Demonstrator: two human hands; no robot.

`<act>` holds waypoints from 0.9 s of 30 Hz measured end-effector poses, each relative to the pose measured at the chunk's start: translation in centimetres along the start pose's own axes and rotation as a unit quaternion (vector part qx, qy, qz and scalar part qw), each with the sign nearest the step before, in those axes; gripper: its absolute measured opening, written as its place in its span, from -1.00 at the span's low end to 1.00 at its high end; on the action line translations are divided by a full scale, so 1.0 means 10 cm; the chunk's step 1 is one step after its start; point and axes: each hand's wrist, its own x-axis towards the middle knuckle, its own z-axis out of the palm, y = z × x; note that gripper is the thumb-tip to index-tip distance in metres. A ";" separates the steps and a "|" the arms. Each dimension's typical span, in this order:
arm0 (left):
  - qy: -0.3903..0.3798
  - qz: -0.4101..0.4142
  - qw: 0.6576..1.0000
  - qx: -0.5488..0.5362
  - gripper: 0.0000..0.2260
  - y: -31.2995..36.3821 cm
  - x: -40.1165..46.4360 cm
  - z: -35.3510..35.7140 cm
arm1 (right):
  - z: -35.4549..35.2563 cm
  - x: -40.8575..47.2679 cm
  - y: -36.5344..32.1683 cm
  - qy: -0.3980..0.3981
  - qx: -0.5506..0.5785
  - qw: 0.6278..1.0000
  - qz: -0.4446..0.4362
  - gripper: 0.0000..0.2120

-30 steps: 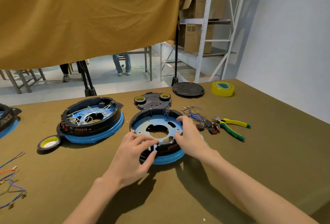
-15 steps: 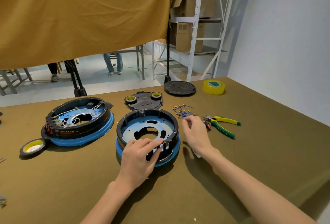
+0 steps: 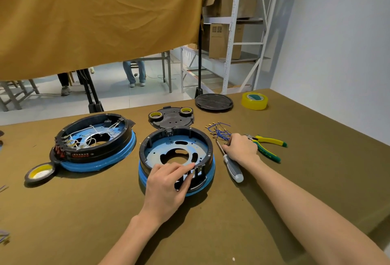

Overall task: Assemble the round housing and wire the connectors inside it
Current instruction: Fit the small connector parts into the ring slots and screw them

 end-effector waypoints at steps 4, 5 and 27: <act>-0.003 -0.003 1.000 -0.002 -0.70 0.02 0.00 -0.01 | -0.02 0.05 -0.10 -0.041 -0.046 0.998 -0.017 -0.68; -0.004 -0.003 1.000 -0.004 -0.70 0.02 0.00 -0.01 | -0.03 0.03 -0.10 -0.046 -0.049 0.998 -0.022 -0.69; 0.001 -0.038 0.999 -0.006 -0.61 0.13 -0.04 -0.11 | -0.31 -1.39 -0.26 -0.012 0.563 0.811 -0.158 -0.62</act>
